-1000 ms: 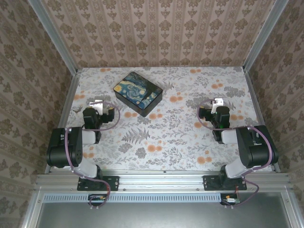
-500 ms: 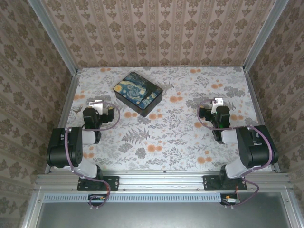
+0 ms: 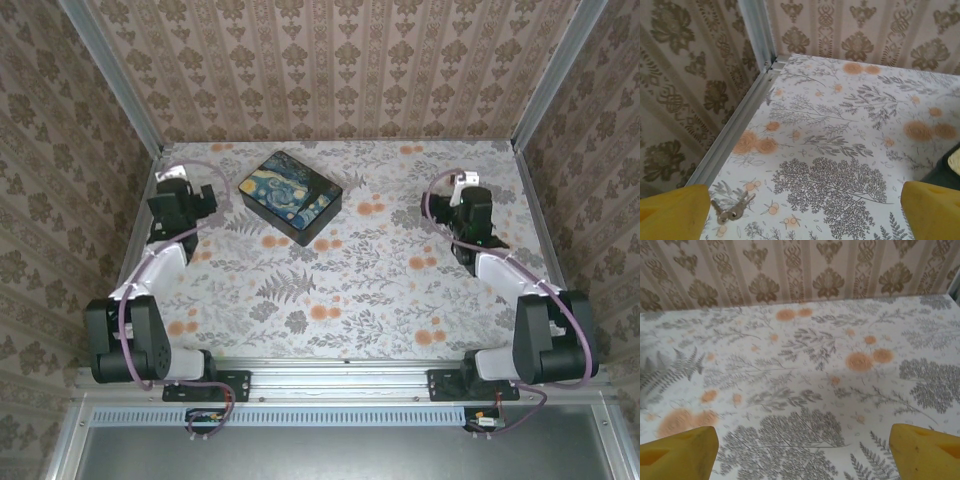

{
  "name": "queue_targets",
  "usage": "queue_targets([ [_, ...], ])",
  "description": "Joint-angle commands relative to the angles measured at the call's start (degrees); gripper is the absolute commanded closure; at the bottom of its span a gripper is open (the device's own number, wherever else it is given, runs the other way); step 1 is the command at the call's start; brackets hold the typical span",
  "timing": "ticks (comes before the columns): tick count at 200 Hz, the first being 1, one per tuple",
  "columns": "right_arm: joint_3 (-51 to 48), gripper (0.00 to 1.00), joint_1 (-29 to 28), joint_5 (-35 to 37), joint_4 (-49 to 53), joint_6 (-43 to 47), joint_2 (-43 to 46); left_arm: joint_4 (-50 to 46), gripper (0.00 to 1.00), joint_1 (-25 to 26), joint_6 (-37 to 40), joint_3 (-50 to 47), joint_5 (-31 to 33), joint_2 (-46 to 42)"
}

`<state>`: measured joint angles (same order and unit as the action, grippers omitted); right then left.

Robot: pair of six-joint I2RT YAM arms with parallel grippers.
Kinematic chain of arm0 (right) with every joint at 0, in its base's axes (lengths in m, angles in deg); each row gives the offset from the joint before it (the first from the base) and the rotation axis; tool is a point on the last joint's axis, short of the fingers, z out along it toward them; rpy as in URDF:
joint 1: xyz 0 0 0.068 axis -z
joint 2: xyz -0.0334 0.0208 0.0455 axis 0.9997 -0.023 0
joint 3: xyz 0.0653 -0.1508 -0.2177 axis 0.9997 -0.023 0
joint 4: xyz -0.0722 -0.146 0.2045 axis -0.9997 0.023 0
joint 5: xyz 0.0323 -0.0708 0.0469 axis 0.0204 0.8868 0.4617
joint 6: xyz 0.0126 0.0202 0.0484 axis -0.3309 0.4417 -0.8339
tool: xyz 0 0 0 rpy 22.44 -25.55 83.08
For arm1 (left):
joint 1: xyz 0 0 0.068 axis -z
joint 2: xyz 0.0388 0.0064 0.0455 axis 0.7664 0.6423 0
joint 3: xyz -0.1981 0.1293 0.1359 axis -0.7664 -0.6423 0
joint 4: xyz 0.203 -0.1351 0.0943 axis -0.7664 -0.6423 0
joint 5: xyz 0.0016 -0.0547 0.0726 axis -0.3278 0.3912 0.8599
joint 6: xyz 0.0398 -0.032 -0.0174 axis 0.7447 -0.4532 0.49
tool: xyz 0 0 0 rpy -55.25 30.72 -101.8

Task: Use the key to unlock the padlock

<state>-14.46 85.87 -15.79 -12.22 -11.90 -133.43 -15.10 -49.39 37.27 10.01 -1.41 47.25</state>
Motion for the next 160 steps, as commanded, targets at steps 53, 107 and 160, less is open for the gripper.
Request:
queue_targets([
  [53,25.72,0.14,-15.38,-5.38,26.55,-6.20,-12.35,-39.78,0.08,-1.21,-20.94,16.40,1.38,7.37],
  [107,31.79,0.17,-22.98,-7.90,30.63,-8.03,-16.72,-43.98,0.31,-15.64,-22.11,23.25,-4.68,17.85],
  [160,31.96,0.18,-27.96,-8.13,33.41,-9.28,-15.41,-44.92,0.43,-19.56,-22.21,31.20,-8.64,28.58],
])
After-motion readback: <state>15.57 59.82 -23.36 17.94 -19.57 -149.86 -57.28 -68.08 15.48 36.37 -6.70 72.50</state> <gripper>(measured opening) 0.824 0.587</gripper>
